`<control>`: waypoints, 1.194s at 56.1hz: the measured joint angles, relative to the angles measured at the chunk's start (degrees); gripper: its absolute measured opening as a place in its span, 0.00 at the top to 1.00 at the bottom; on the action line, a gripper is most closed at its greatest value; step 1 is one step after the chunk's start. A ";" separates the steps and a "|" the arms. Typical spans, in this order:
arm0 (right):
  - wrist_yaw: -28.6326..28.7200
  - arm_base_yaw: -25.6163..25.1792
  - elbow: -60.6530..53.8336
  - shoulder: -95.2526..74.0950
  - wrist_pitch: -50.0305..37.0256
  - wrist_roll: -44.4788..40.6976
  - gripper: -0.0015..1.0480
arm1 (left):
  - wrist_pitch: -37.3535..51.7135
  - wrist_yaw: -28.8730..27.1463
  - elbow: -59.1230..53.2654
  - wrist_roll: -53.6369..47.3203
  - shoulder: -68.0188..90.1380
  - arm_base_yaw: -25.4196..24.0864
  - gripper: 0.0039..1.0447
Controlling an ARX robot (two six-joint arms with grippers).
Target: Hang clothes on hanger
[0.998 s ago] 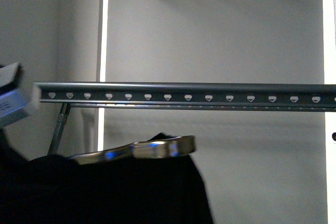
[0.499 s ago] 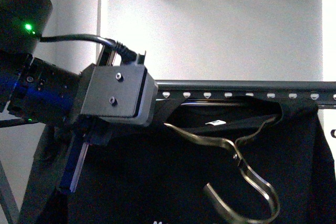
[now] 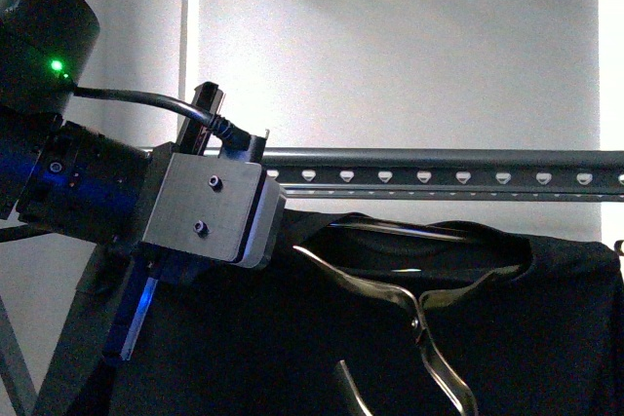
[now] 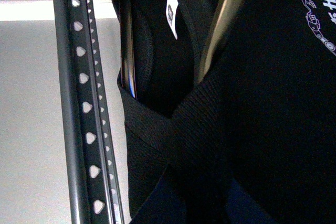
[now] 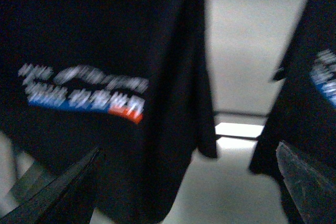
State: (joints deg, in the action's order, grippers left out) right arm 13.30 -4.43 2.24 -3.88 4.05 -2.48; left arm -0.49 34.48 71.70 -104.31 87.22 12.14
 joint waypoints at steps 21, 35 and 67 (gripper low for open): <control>26.71 -13.03 15.34 -41.03 -42.47 -25.77 0.07 | 0.00 -0.11 0.00 -0.42 0.00 -0.13 0.96; 34.73 -5.25 29.38 -65.66 -54.38 -68.15 0.07 | 0.00 0.00 0.00 -0.61 0.00 0.02 0.96; 21.27 2.10 48.89 -83.67 -47.47 -81.88 0.07 | 0.00 0.02 0.00 -0.79 0.00 0.00 0.96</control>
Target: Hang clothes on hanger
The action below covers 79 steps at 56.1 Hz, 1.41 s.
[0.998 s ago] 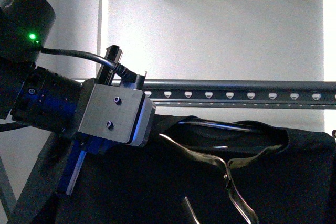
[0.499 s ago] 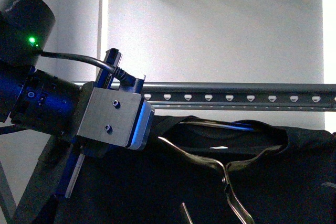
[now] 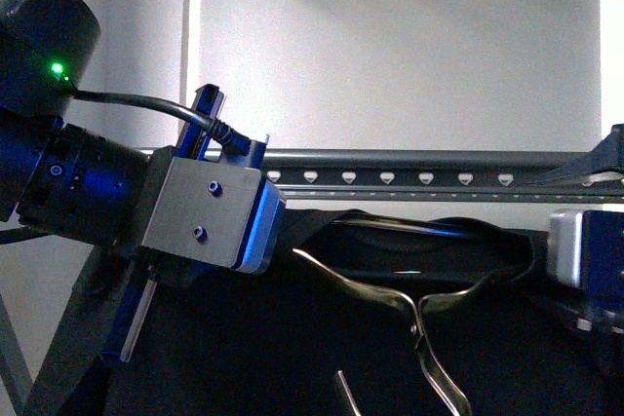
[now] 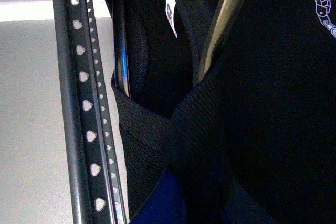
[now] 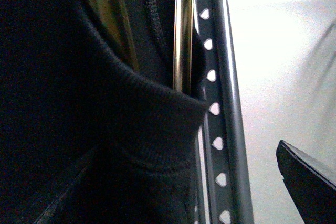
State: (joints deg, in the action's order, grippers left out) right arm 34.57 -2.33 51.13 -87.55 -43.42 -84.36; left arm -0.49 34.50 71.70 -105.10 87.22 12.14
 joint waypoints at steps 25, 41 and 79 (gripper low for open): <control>-6.01 2.82 3.76 -4.17 2.25 0.17 0.59 | 0.00 -0.26 0.00 0.00 0.00 -0.04 0.96; -3.43 -0.52 0.55 -1.49 5.40 2.40 0.91 | 0.15 0.28 0.37 0.00 -0.02 0.00 0.57; -0.39 -8.74 -4.66 3.74 34.40 27.45 0.92 | 0.17 -0.35 0.66 0.22 0.00 0.02 0.04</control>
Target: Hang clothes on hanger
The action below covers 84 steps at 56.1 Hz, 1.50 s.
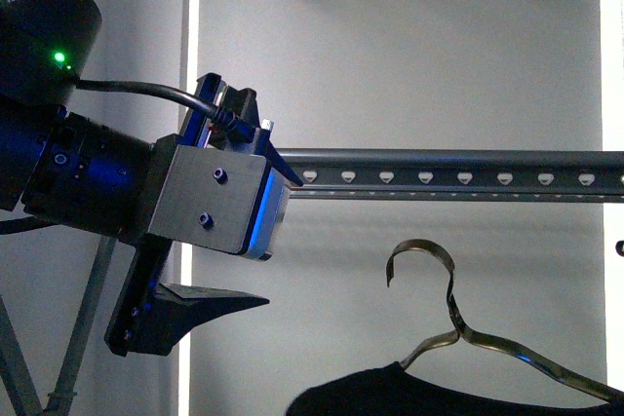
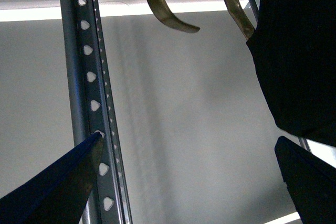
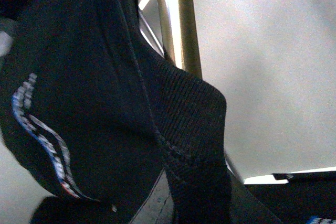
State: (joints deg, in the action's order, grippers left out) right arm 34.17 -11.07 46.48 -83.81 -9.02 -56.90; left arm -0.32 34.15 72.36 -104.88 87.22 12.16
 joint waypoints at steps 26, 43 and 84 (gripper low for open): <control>5.20 -3.91 -1.92 15.02 14.05 29.46 0.96 | -0.02 -1.70 0.00 0.04 0.02 0.07 0.12; 8.37 -5.40 7.58 14.47 18.78 47.98 0.96 | -7.19 -28.68 31.61 57.35 16.35 -4.02 0.06; -2.32 -4.04 33.48 -4.90 20.52 73.88 0.96 | 1.25 -37.73 16.37 116.89 -9.49 -7.61 0.22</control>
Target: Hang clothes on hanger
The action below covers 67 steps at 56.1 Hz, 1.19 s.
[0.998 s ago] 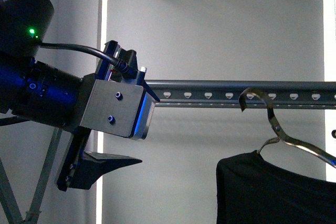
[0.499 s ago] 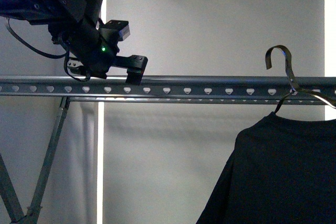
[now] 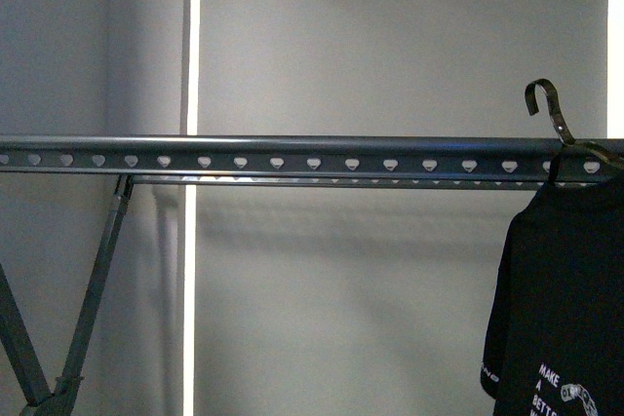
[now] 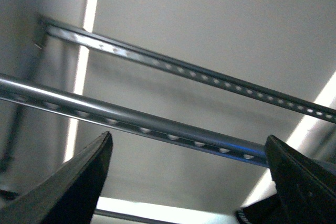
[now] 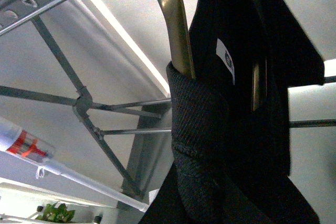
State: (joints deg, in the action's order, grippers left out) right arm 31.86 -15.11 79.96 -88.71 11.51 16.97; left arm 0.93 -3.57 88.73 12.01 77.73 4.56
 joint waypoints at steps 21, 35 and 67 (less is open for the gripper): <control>-4.28 2.93 9.05 -7.04 3.28 5.29 0.96 | 21.00 -0.79 -55.56 -11.15 -19.37 -0.24 0.84; -4.79 2.82 11.19 -11.13 2.86 9.03 0.96 | 26.64 3.23 -67.12 -11.76 -28.96 -4.22 0.97; -11.65 1.92 -36.24 19.63 -35.52 -1.95 0.32 | 25.86 3.50 -82.77 -11.89 -44.87 -4.46 0.97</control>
State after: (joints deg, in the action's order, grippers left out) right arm 20.21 -13.19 43.72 -69.08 -24.01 15.03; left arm 26.79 -0.08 5.96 0.12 32.86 0.10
